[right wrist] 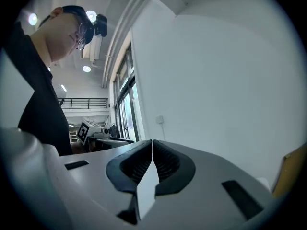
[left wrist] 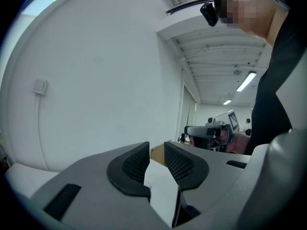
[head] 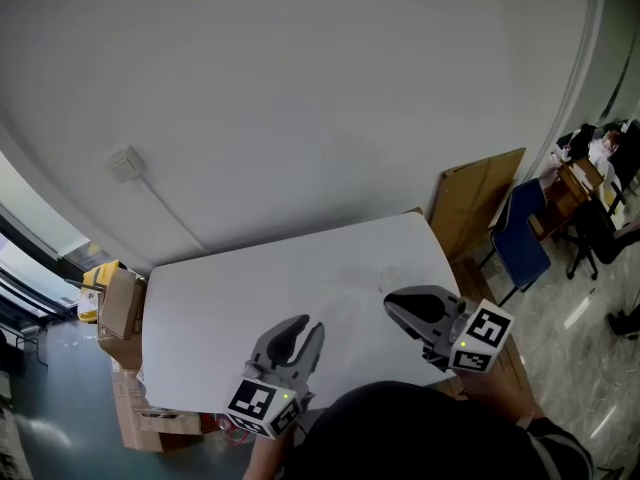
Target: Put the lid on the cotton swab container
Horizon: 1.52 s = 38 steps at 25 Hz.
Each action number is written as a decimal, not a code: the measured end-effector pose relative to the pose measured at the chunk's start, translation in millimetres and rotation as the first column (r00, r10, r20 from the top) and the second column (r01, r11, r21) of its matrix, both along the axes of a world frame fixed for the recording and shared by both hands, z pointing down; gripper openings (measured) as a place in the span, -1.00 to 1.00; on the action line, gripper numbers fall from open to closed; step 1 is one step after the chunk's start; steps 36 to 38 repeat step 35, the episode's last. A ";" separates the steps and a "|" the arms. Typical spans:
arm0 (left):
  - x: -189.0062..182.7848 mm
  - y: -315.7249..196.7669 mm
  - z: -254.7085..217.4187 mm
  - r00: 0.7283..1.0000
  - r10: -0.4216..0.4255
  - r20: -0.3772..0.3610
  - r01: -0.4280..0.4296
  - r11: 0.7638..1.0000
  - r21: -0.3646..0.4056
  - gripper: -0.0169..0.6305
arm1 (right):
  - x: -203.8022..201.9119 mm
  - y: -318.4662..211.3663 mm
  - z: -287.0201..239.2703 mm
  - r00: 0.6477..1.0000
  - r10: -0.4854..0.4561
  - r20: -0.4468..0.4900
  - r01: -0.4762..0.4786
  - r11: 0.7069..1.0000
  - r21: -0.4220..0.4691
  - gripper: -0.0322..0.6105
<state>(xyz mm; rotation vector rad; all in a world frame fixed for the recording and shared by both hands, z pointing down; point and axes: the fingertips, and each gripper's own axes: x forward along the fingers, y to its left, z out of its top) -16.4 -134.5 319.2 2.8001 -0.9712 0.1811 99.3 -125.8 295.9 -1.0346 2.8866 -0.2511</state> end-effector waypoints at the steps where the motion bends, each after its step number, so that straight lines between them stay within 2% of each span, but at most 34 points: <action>1: -2.8 -0.8 -1.1 1.000 -0.004 -0.003 0.004 1.000 0.006 -0.64 | -6.0 2.0 -0.7 1.000 0.006 0.007 -0.006 1.000 0.016 -0.85; 6: -16.4 -8.1 -1.7 0.999 -0.036 -0.020 0.037 0.999 0.023 -0.65 | -23.2 6.4 2.9 1.000 -0.021 0.021 0.021 0.999 0.035 -0.85; 11: -28.1 -14.5 -1.1 0.997 -0.070 -0.009 0.071 0.997 0.029 -0.67 | -16.8 -1.1 4.3 1.000 -0.005 -0.014 0.005 0.999 0.038 -0.85; 18: -27.6 -15.3 0.0 0.998 -0.068 -0.007 0.068 0.997 0.035 -0.68 | -7.8 -6.8 11.0 0.999 0.036 -0.031 -0.035 0.999 0.010 -0.85; 38: -22.6 -16.9 8.1 0.998 -0.057 -0.008 0.057 0.998 0.005 -0.69 | -13.3 -11.9 17.1 0.999 -0.004 -0.039 0.003 1.000 -0.015 -0.85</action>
